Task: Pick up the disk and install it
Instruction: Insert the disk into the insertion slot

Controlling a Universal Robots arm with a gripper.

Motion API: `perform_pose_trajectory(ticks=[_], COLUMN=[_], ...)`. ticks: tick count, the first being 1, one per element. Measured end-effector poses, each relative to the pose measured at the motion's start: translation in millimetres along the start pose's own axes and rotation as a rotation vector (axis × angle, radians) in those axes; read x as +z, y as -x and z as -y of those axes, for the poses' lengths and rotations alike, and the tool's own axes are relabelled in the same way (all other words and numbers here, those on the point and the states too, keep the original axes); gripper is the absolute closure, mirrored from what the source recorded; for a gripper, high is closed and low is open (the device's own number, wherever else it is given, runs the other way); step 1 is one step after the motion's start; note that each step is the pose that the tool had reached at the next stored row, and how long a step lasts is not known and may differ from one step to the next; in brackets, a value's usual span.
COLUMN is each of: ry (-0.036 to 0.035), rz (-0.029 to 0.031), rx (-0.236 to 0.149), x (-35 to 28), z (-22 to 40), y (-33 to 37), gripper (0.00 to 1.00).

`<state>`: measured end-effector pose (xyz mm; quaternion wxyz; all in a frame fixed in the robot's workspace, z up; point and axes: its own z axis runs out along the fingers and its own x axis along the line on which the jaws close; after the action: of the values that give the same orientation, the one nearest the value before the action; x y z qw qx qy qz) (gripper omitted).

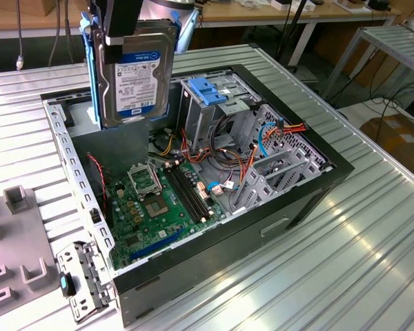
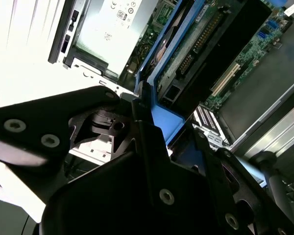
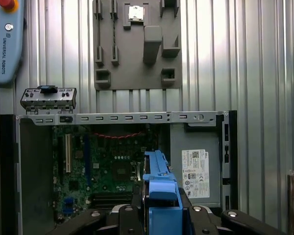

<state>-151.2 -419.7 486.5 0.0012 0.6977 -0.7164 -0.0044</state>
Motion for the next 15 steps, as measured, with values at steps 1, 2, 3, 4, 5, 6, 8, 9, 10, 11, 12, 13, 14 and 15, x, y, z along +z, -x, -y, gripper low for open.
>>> perform_pose_trajectory(ticks=[1, 2, 3, 4, 5, 6, 8, 9, 10, 11, 12, 13, 14, 15], ry=[0.0, -0.0001, 0.0, 0.0, -0.0001, 0.0, -0.0001, 0.0, 0.0, -0.0001, 0.0, 0.0, -0.0001, -0.0001], rz=[0.0, 0.0001, 0.0, 0.0, 0.0, -0.0001, 0.0, 0.0, -0.0001, -0.0001, -0.0002, -0.0004, -0.0005, -0.0006], rx=[0.0, 0.0, 0.0, 0.0, 0.0, 0.0, 0.0, 0.0, 0.0, 0.0, 0.0, 0.0, 0.0, 0.0], x=[0.0, 0.1, 0.1, 0.1, 0.1, 0.1, 0.1, 0.1, 0.2, 0.2, 0.2, 0.2, 0.2, 0.2], z=[1.0, 1.9, 2.7, 3.4, 4.6, 5.3, 5.7, 5.8, 5.9, 6.0, 6.0, 6.1, 6.2, 6.3], y=[0.0, 0.0, 0.1, 0.1, 0.1, 0.1, -0.7, -1.3, -2.9, -4.4, -5.4, -6.3, -7.7, -8.7], gripper=[0.63, 0.63, 0.63, 0.63, 0.63, 0.63, 0.63, 0.63, 0.63, 0.63, 0.63, 0.63, 0.63, 0.63])
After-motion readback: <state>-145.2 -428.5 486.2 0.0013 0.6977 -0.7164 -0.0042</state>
